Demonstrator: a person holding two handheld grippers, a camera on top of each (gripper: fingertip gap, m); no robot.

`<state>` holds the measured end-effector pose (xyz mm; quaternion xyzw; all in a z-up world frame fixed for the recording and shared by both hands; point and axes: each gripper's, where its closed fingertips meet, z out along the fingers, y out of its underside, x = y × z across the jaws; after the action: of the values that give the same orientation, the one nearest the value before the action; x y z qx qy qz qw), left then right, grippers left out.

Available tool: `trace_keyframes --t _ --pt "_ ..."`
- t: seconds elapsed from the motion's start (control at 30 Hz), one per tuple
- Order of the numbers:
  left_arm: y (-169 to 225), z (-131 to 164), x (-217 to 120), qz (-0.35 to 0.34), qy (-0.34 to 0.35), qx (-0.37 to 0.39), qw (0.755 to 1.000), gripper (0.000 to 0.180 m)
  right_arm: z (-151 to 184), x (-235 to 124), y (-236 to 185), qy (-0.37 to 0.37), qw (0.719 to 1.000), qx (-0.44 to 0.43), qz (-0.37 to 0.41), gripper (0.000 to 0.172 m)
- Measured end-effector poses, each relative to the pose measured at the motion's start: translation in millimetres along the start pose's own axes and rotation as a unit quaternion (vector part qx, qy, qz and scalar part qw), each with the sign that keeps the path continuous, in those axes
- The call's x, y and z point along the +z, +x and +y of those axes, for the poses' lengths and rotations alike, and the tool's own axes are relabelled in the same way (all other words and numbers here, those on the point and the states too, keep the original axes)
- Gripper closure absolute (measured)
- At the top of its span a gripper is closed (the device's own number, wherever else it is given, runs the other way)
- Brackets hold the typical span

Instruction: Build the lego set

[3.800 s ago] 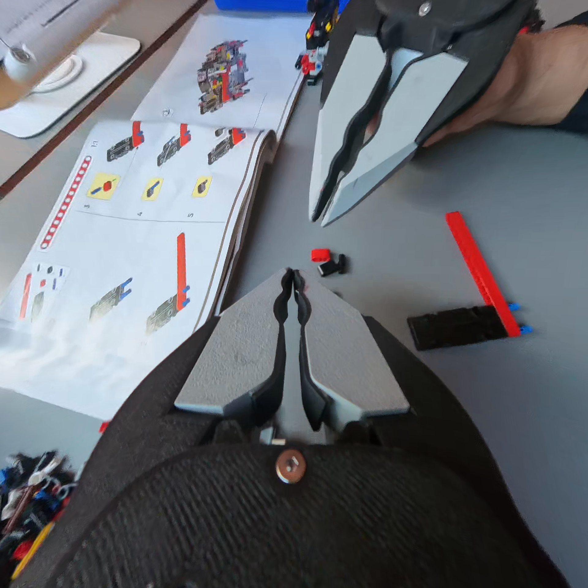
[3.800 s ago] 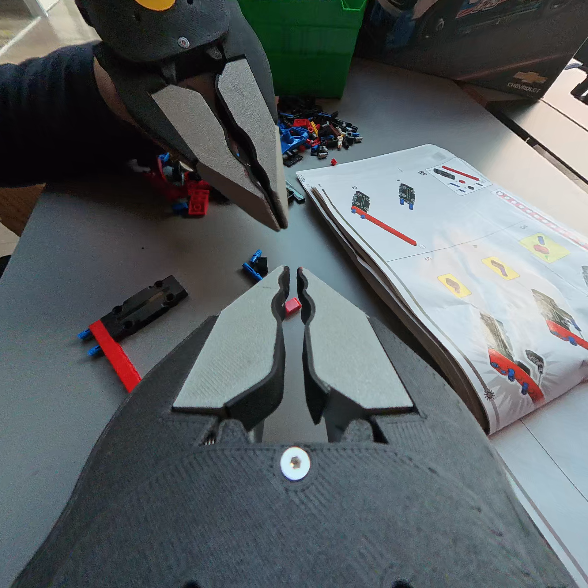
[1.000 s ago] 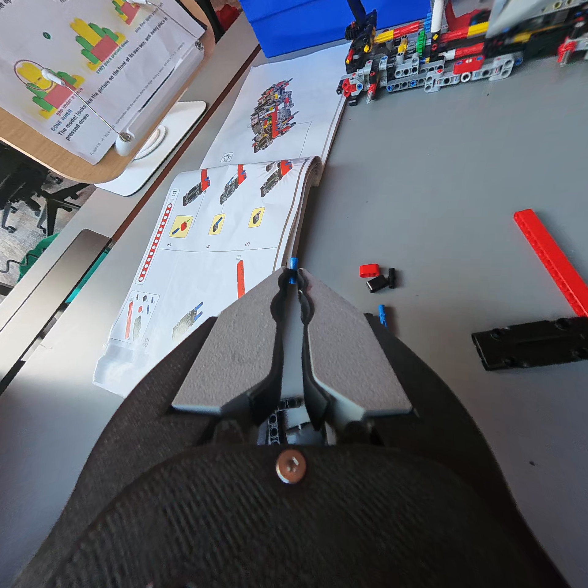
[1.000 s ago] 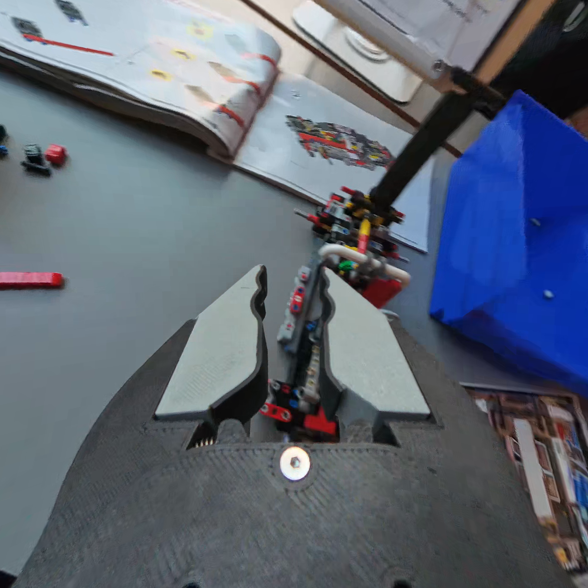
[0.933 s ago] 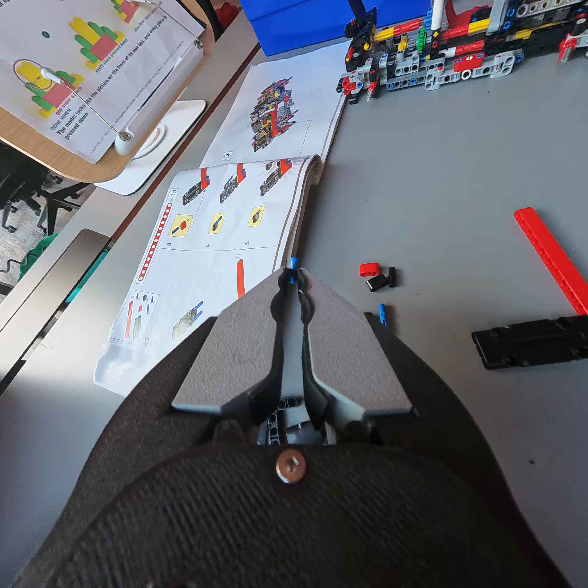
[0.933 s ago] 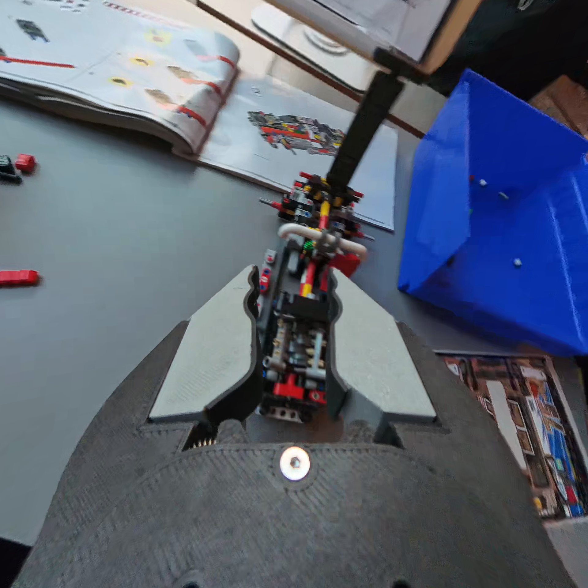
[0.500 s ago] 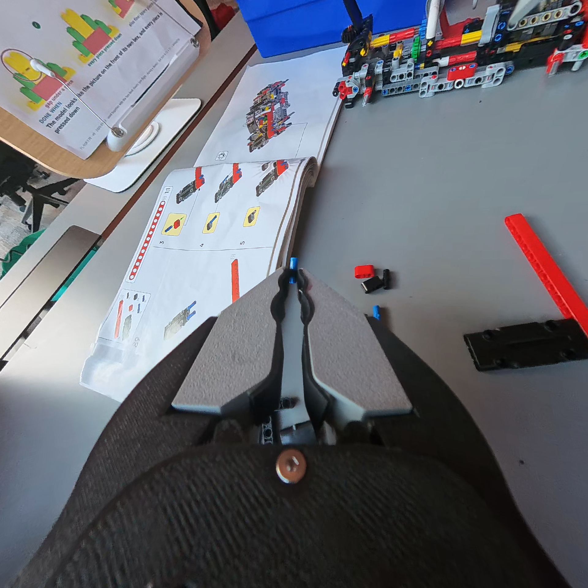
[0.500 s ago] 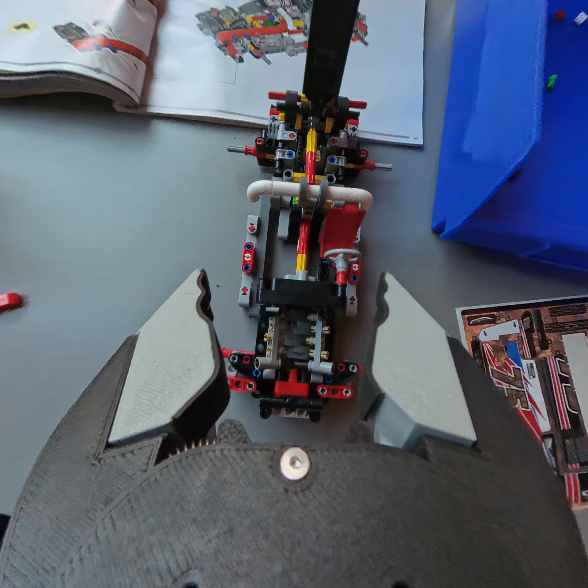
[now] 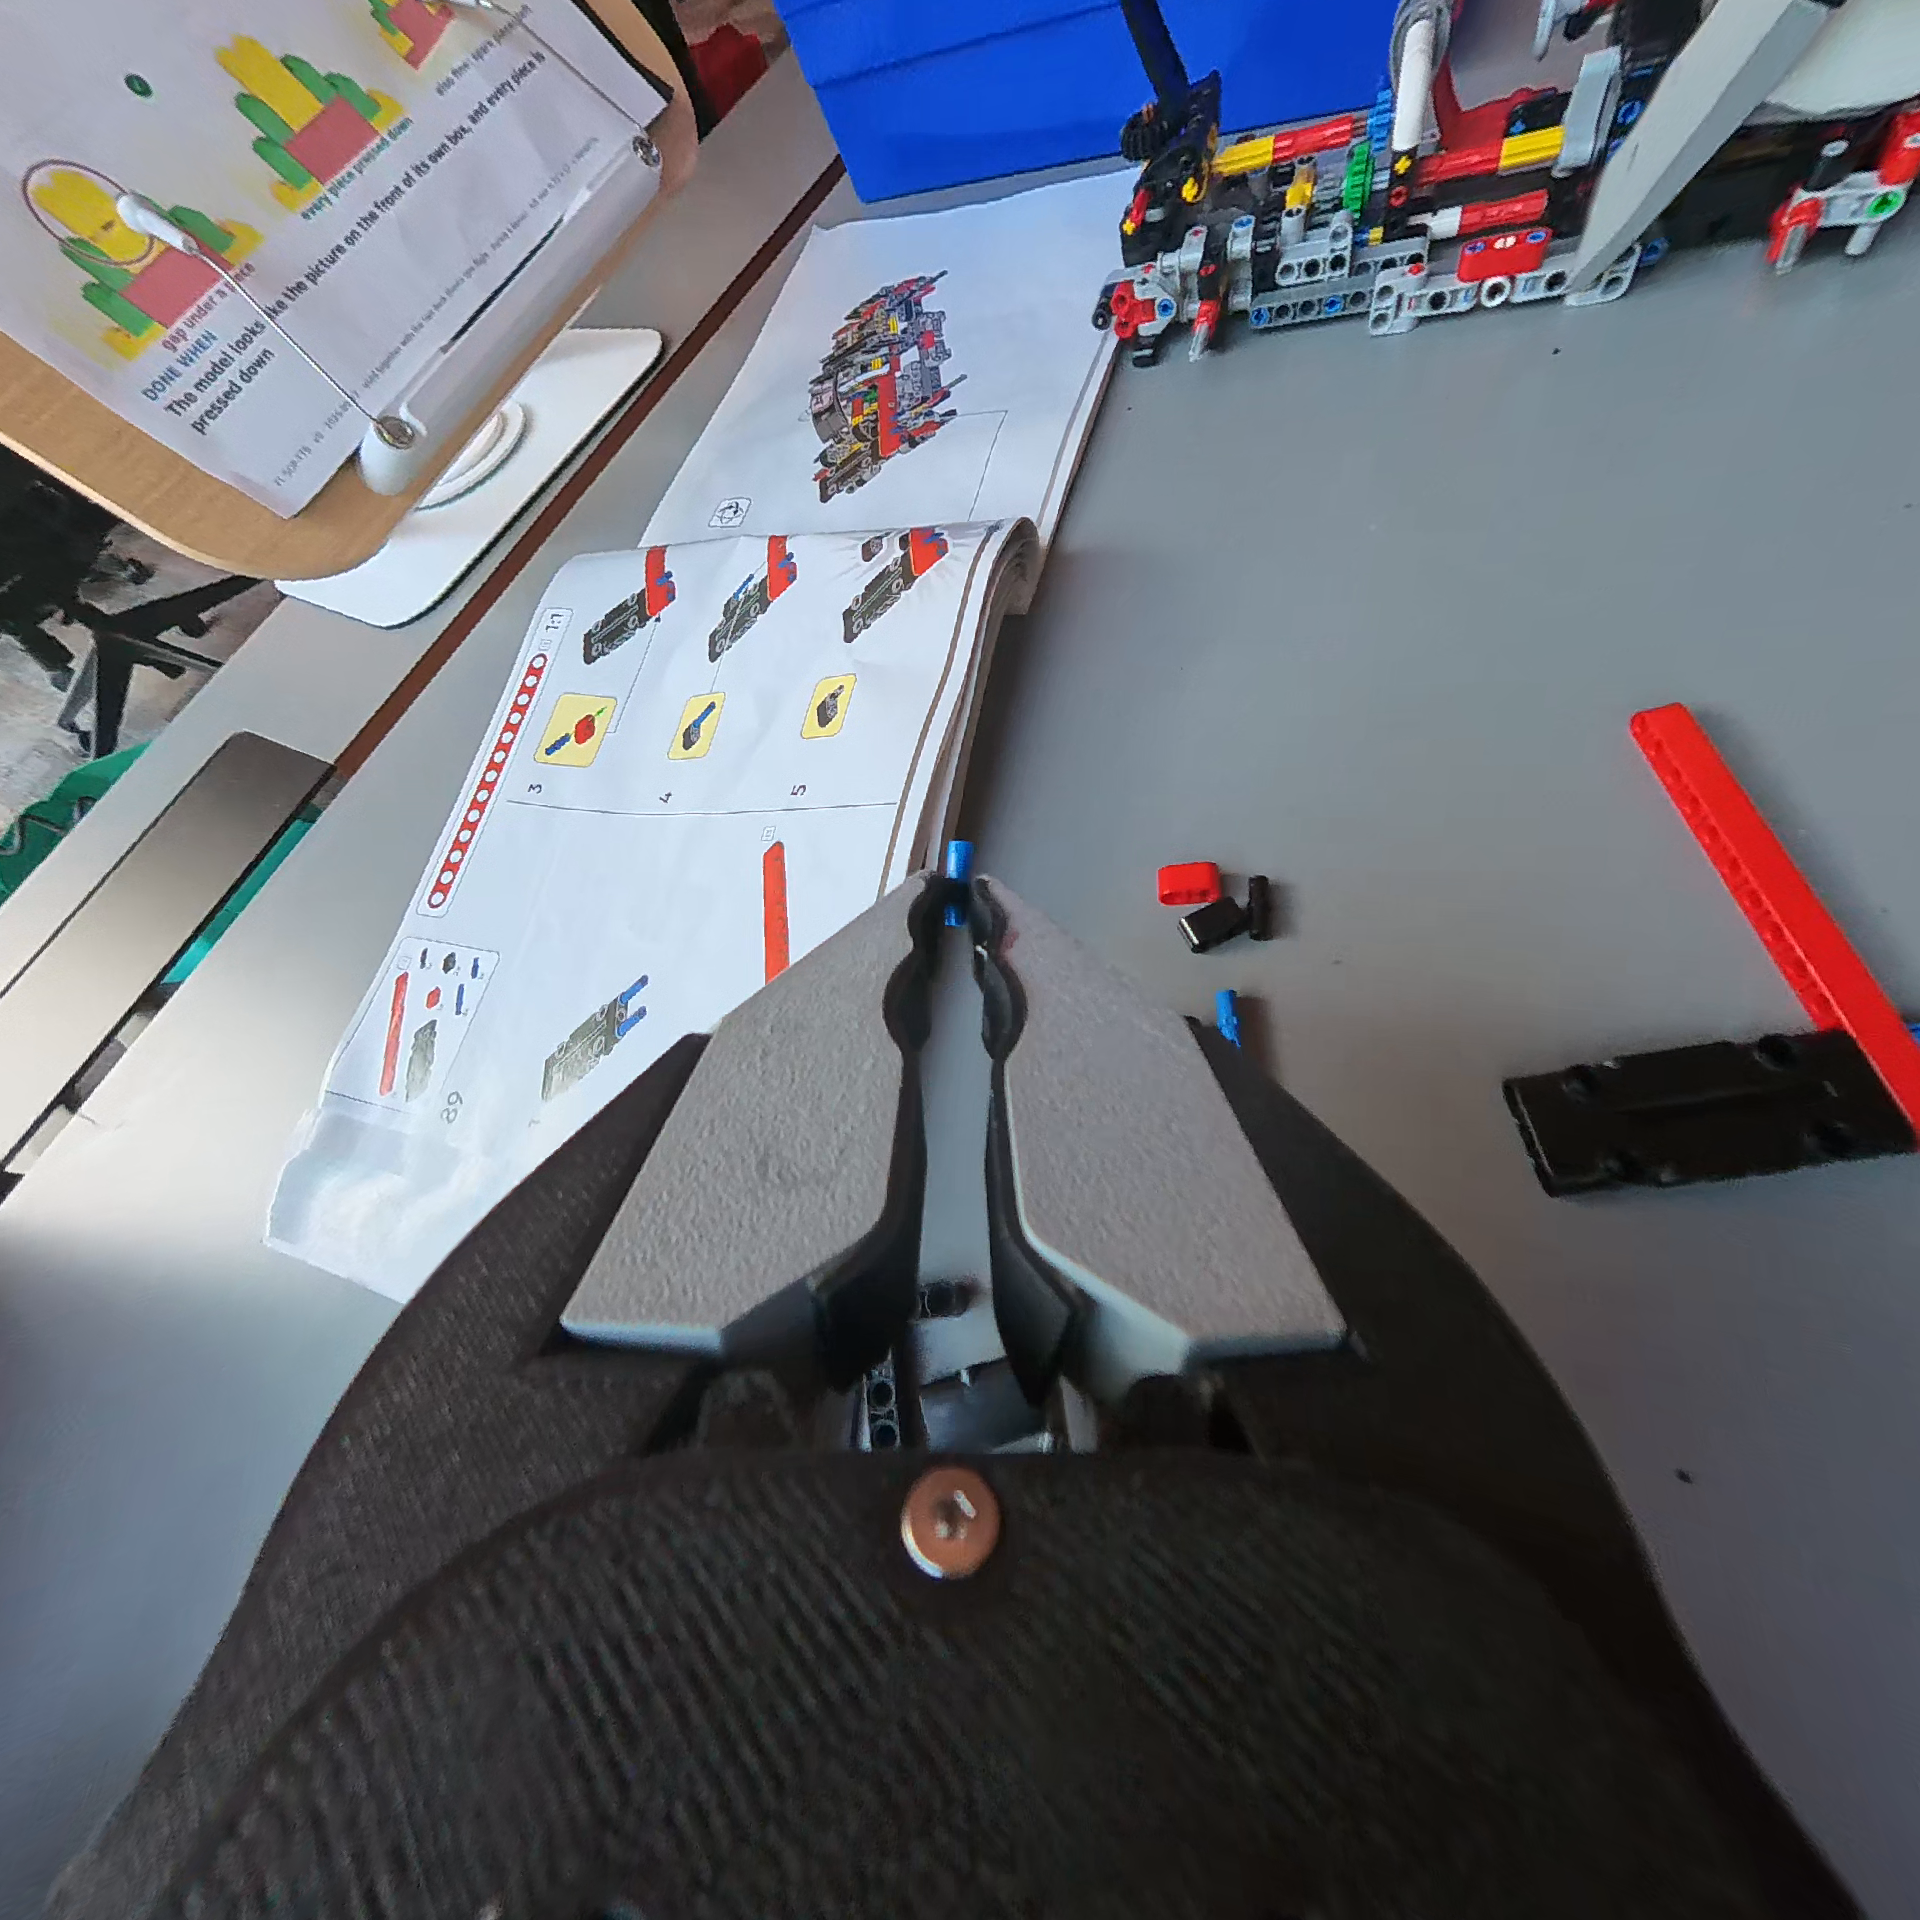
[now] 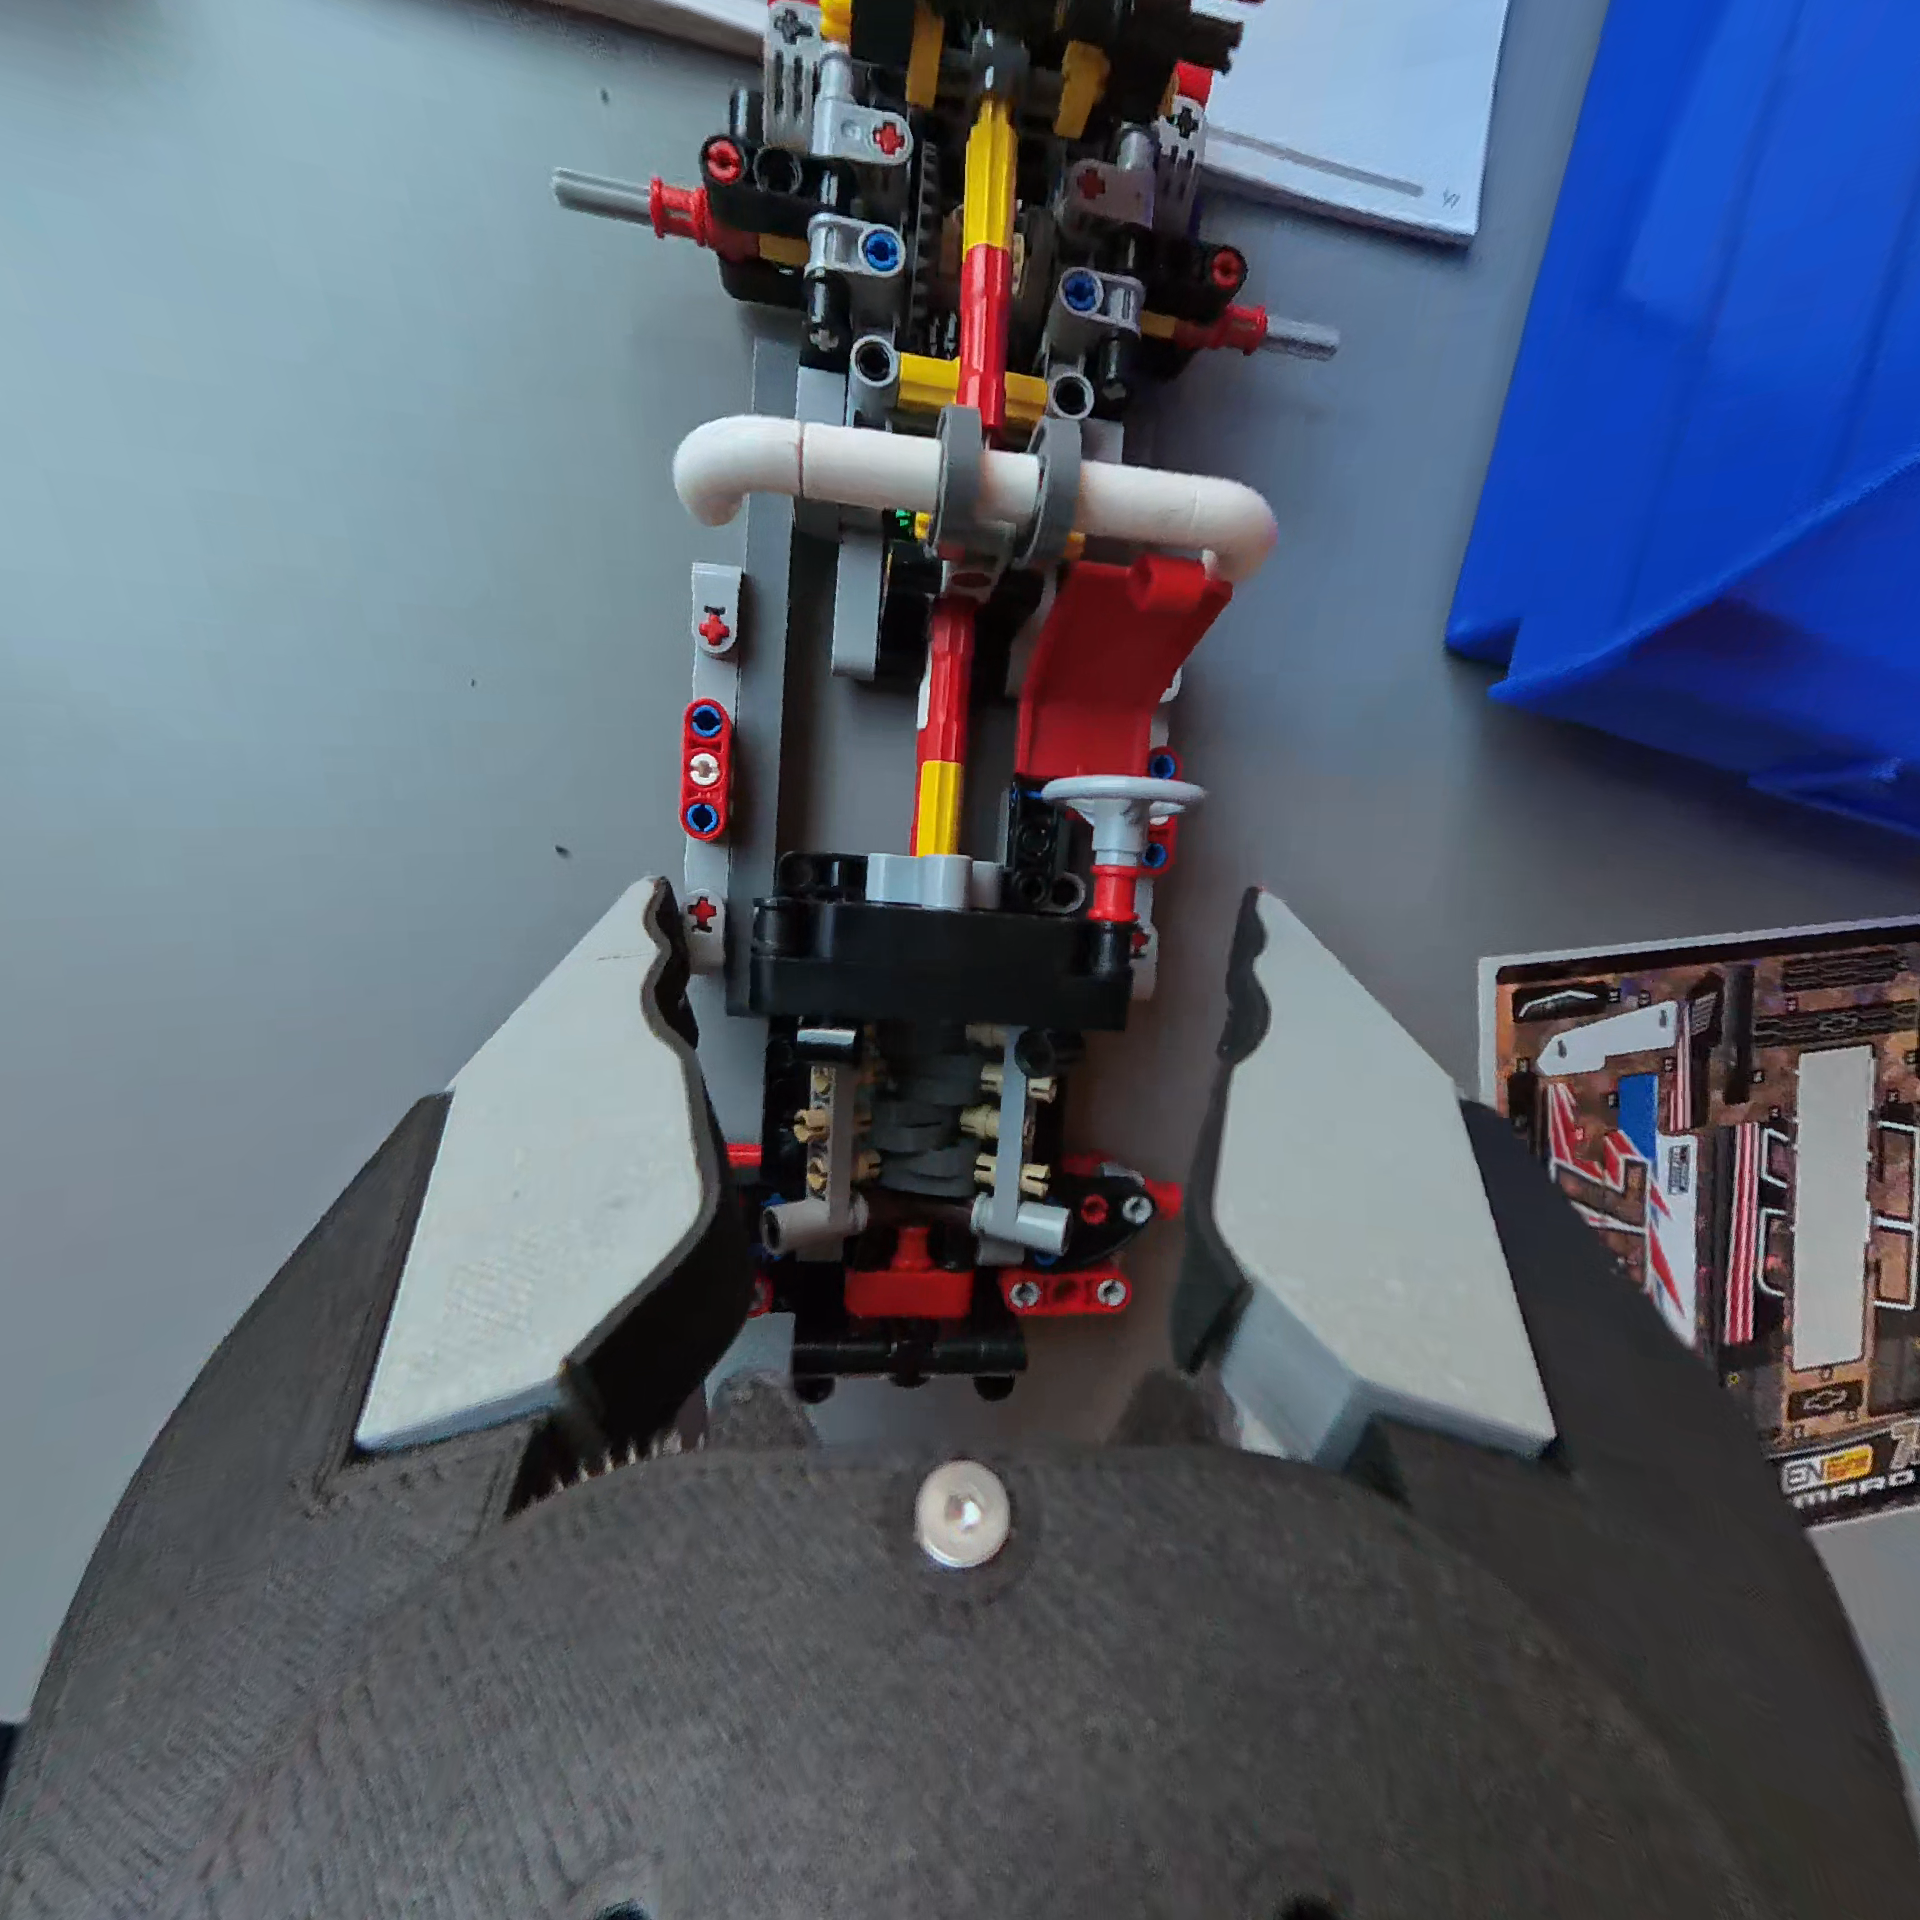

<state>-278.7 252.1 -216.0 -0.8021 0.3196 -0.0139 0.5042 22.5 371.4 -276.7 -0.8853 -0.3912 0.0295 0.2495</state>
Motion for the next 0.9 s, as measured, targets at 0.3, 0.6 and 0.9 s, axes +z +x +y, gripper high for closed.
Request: trace_keyframes --t 0.3,0.6,0.9 --pt "1.6 0.3 0.9 0.006 0.0 -0.004 1.0 0.178 22.2 -32.7 14.4 0.004 0.999 0.023 -0.035 0.075" --pt "4.4 -0.4 2.4 0.005 0.0 0.005 1.0 0.178 -13.8 -151.9 66.9 0.21 0.975 0.062 -0.024 0.105" --pt "33.0 -12.3 -1.0 0.067 0.04 0.053 0.996 0.178 -47.6 -164.4 -72.5 0.355 0.891 -0.017 -0.281 0.142"
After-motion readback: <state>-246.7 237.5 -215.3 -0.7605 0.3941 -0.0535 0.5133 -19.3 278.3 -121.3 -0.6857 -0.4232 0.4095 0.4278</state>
